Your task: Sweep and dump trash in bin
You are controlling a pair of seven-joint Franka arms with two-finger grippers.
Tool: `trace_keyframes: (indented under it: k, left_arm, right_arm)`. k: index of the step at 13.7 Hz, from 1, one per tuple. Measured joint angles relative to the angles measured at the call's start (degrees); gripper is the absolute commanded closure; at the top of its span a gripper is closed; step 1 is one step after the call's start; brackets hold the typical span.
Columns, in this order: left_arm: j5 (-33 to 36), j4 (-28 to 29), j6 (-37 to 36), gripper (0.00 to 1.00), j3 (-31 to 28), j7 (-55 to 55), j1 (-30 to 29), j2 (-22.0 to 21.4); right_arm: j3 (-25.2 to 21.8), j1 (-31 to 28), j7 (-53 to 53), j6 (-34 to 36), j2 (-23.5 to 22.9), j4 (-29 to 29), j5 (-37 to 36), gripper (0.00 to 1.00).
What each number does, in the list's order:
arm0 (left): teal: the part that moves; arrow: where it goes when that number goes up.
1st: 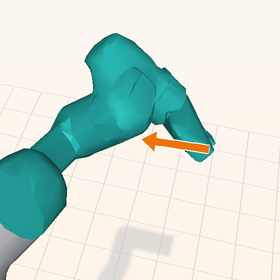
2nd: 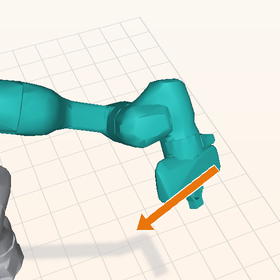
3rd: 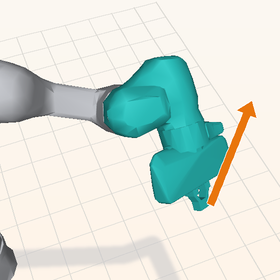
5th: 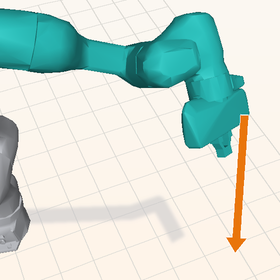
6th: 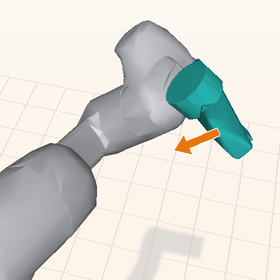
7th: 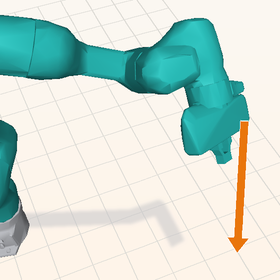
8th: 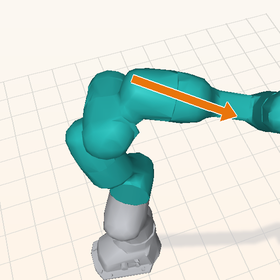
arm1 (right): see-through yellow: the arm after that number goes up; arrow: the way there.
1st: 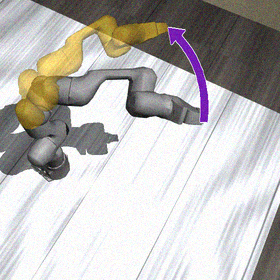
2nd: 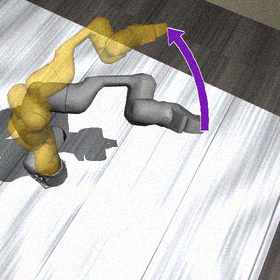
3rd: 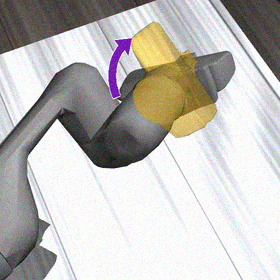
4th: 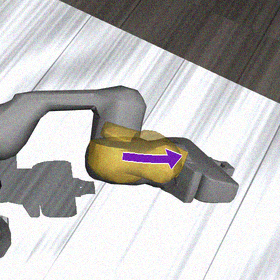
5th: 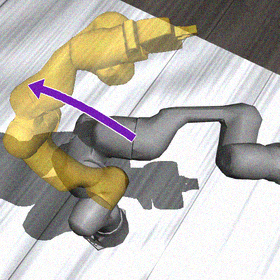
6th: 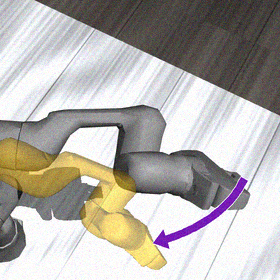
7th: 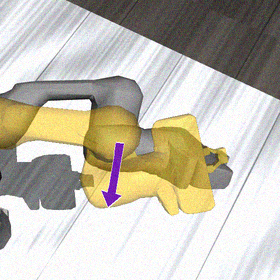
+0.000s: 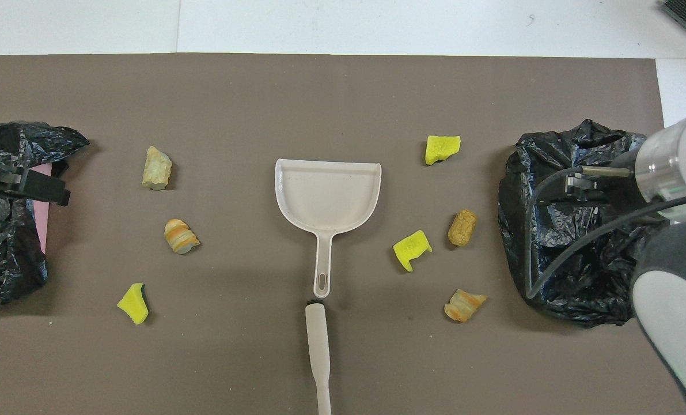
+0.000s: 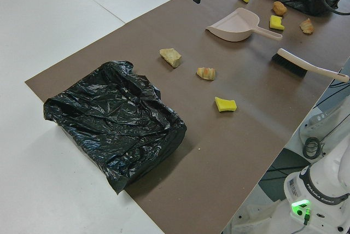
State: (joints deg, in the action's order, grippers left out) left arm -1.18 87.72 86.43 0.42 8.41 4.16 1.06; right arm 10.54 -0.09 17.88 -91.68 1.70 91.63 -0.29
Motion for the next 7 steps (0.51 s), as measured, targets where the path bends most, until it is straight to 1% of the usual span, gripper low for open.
trace_keyframes:
  k: [2,3,7]
  left_arm:
    - [0.0,1.1,0.1,0.0,0.1,0.7,1.5,-0.1]
    - [0.0,2.4,0.7,0.0,0.2,0.7,2.3,-0.4]
    - [0.0,12.2,6.6,0.0,0.3,0.8,5.9,-3.4]
  right_arm:
    - [0.1,2.7,1.0,-3.6,-1.5,0.9,0.0,0.0]
    - [0.1,4.6,3.1,-5.7,-2.8,1.3,0.0,0.0]
    - [0.3,12.9,11.3,-14.5,-9.9,1.7,-0.1,0.0]
